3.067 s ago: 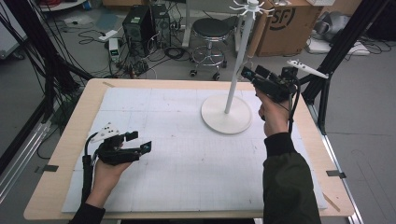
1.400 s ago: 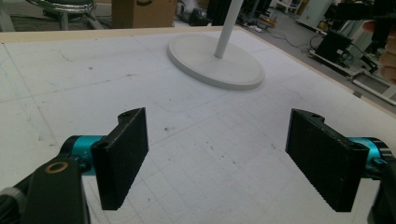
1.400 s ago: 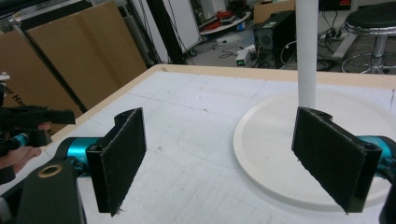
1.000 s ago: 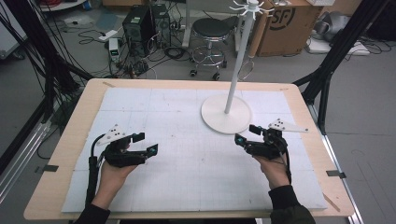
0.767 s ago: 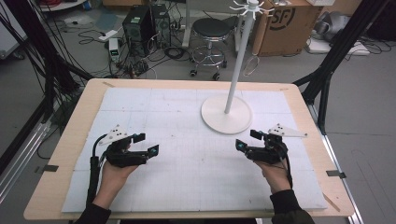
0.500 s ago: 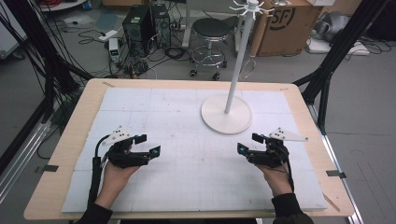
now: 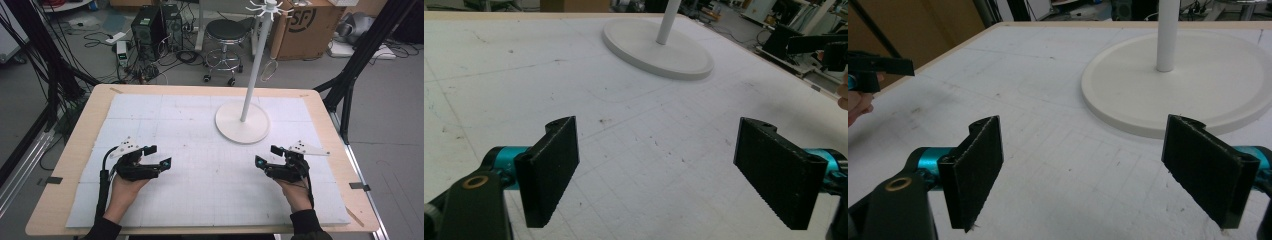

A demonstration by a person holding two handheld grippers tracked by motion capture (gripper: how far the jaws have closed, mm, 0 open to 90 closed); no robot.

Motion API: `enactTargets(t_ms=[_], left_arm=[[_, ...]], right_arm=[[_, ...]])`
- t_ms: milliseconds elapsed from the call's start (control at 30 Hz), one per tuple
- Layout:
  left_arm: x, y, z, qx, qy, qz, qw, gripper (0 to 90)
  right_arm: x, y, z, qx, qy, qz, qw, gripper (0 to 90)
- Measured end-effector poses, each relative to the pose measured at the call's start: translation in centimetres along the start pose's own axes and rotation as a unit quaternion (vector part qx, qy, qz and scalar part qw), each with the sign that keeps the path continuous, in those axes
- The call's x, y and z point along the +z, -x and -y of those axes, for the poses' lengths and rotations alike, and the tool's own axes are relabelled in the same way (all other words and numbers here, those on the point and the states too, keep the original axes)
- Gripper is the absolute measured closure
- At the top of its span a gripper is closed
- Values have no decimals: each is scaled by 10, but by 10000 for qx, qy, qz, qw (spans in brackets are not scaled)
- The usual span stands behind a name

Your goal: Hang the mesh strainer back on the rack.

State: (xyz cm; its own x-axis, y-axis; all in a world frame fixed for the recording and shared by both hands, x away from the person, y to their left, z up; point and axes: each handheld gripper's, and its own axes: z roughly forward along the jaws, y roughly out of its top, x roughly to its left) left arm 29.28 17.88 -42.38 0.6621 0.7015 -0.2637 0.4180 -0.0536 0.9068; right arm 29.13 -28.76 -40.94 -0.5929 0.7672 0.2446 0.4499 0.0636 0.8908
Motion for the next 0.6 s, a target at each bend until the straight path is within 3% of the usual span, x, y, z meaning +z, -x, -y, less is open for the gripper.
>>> enactTargets(t_ms=[267,600], left_arm=[[1,0,2,61,12,0,10000,190],[3,1,6,94,82,-20,9999,190]], right_arm=[[1,-2,2,-262,-6,77,9996,161],[0,-1,5,-162,56,-39,9998,155]])
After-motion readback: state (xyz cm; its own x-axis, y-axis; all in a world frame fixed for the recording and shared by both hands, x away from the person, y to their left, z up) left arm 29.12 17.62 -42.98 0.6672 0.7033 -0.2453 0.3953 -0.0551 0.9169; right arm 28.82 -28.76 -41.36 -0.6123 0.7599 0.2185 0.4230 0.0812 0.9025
